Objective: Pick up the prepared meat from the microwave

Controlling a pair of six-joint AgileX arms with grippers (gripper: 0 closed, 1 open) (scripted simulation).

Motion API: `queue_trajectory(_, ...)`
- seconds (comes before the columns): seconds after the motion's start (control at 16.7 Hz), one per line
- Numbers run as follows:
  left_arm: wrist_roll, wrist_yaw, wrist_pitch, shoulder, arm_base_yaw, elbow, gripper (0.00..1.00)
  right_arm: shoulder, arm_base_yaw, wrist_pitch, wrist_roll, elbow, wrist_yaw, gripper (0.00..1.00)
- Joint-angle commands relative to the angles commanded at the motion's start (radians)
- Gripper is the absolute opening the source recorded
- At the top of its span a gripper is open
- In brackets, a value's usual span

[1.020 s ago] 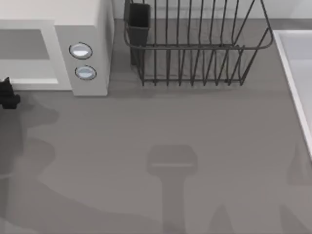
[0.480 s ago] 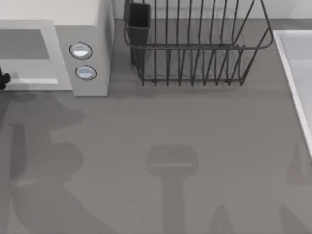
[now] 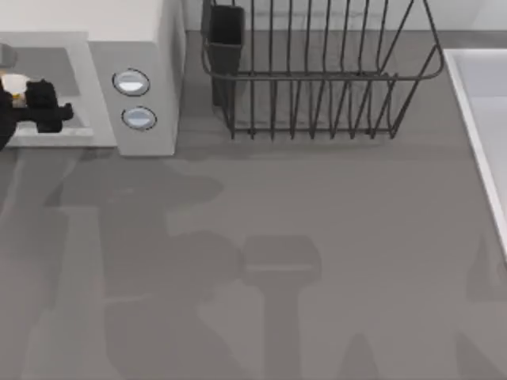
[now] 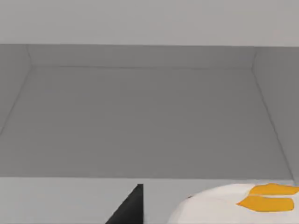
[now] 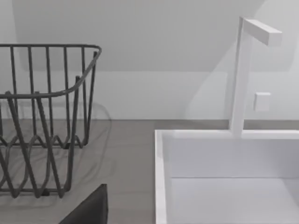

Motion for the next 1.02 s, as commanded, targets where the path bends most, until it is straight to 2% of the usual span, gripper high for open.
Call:
queue_trajectory(0.3,-0.110,-0.324,-0.204,-0.230,-0.348,-0.048,0.00,0.000,0.000,0.000,0.000,0.000,0.000,1.00)
queue_trajectory(0.48,-0.161,-0.455,-0.303,-0.349,-0.481,-0.075,0.00,0.000,0.000,0.000,0.000,0.000,0.000,1.00)
queue_trajectory(0.6,-0.177,-0.491,-0.336,-0.384,-0.518,-0.085,0.00,0.000,0.000,0.000,0.000,0.000,0.000,1.00)
queue_trajectory(1.02,-0.176,-0.492,-0.299,-0.346,-0.519,-0.090,0.00,0.000,0.000,0.000,0.000,0.000,0.000,1.00)
